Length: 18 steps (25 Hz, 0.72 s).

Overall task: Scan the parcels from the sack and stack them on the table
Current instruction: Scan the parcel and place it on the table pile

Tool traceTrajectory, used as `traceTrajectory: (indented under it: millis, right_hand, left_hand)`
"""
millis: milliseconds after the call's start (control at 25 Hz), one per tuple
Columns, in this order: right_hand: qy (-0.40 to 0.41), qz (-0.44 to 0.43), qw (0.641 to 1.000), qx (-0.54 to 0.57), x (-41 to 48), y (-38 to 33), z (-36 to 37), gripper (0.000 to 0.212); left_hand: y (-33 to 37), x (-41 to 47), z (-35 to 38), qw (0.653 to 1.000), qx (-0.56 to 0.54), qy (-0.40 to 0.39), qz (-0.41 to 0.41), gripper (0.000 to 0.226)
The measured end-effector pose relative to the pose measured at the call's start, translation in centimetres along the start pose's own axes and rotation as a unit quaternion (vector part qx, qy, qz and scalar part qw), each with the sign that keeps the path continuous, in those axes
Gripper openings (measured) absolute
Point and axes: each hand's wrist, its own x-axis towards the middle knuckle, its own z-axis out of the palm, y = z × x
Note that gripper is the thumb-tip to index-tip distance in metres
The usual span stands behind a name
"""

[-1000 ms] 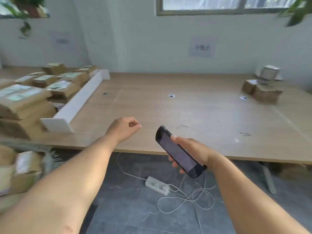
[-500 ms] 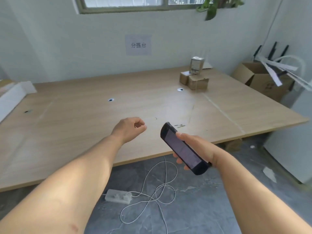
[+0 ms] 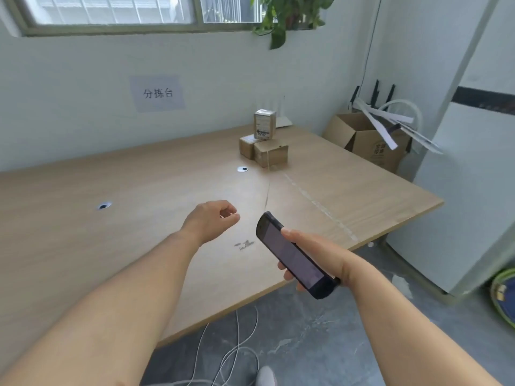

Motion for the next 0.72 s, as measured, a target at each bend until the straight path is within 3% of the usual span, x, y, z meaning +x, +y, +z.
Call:
traceTrajectory:
  millis: [480, 720]
  right_hand:
    - [0.028, 0.013, 0.999, 0.028, 18.3, -8.2, -12.5, 0.044]
    - [0.028, 0.036, 0.998, 0.046, 23.0, -7.8, -18.6, 0.063]
  left_hand:
    - [0.6, 24.7, 1.9, 0.999, -0.038, -0.012, -0.021, 0.020]
    - [2.5, 32.2, 6.5, 0.999, -0.014, -0.053, -0.004, 0.041]
